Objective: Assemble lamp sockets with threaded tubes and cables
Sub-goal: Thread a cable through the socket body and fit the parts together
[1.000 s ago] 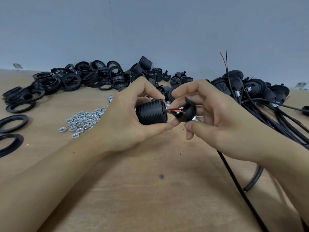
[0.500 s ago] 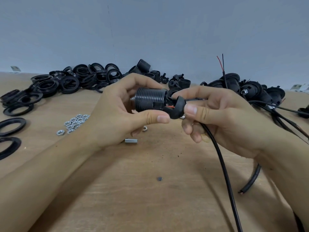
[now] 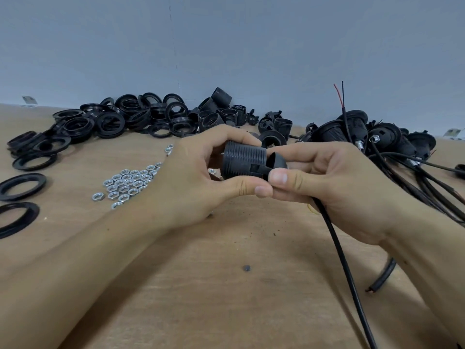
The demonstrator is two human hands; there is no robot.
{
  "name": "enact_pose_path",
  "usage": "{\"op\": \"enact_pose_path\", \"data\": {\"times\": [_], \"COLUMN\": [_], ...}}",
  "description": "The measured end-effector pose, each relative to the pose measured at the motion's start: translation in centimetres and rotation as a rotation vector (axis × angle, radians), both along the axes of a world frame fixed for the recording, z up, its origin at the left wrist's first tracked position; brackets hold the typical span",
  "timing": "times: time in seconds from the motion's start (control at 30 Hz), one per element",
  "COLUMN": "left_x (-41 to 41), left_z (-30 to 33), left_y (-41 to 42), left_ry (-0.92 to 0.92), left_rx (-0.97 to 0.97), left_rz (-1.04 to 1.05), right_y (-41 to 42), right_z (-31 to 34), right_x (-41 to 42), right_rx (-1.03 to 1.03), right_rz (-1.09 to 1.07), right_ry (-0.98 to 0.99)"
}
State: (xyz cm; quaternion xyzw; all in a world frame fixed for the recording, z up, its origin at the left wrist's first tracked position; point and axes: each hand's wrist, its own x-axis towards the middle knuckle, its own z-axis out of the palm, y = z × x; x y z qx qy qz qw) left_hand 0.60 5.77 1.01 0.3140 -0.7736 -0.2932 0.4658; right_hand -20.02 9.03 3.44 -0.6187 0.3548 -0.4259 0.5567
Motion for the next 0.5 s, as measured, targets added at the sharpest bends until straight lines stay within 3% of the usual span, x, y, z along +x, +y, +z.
{"op": "enact_pose_path", "data": {"times": [0.1,0.23,0.33,0.5], "left_x": [0.0,-0.6,-1.4,-1.1], "left_z": [0.1,0.4,0.1,0.1], "left_y": [0.2,0.1,0.2,0.3], "left_ry": [0.007,0.269,0.213,0.047], "left_rx": [0.074,0.376,0.458,0.327], "left_rz": [-0.035,0.004,0.068,0.179], "right_y": [0.1,0.4,0.7,1.0], "right_z": [-0.1,0.0,-0.4,-0.6], "right_x": [0.3,1.0,1.8,2.1], "right_rx": [-0.028,-0.028,-0.061,-0.167], "right_rz": [-0.078,-0.076,-0.091,-0.176], "right_ry": [0.032,0.033,0.085,0.173]}}
